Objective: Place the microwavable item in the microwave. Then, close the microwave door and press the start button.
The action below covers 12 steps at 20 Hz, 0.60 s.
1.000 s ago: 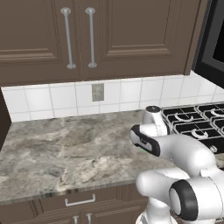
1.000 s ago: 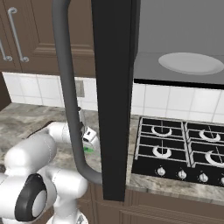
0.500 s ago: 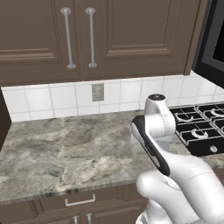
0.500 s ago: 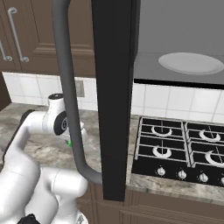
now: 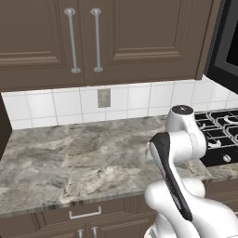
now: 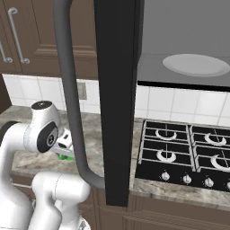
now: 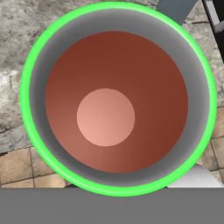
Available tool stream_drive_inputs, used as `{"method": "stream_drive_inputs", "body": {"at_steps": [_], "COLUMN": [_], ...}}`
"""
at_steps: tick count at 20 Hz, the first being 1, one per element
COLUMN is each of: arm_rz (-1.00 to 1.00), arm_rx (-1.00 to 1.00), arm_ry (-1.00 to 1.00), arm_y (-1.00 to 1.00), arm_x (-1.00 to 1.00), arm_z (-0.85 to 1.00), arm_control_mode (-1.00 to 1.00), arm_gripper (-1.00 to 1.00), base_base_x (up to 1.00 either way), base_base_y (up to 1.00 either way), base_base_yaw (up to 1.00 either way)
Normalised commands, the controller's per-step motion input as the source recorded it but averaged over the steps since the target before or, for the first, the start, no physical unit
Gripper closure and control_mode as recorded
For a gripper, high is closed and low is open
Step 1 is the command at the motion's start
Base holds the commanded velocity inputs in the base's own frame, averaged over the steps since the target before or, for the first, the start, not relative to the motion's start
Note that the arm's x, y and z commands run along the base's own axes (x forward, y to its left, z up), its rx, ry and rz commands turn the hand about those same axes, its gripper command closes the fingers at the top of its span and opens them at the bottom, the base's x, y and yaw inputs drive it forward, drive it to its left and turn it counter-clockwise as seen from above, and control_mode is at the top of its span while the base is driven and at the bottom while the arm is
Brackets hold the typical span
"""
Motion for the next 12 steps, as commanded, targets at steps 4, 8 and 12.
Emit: {"method": "stream_drive_inputs", "body": {"at_steps": [4,8,12], "arm_rz": [0.04,0.08,0.06], "arm_rx": [0.0,0.0,0.0], "arm_ry": [0.05,0.02,-0.01], "arm_y": [0.1,0.01,0.05], "arm_x": [0.0,0.0,-0.09], "arm_z": [0.0,-0.01,-0.01], "arm_control_mode": [-1.0,-1.0,-1.0], "arm_gripper": [1.0,1.0,1.0], "base_base_x": [0.0,0.0,0.0], "base_base_y": [0.0,0.0,0.0], "base_base_yaw": [0.0,0.0,0.0]}}
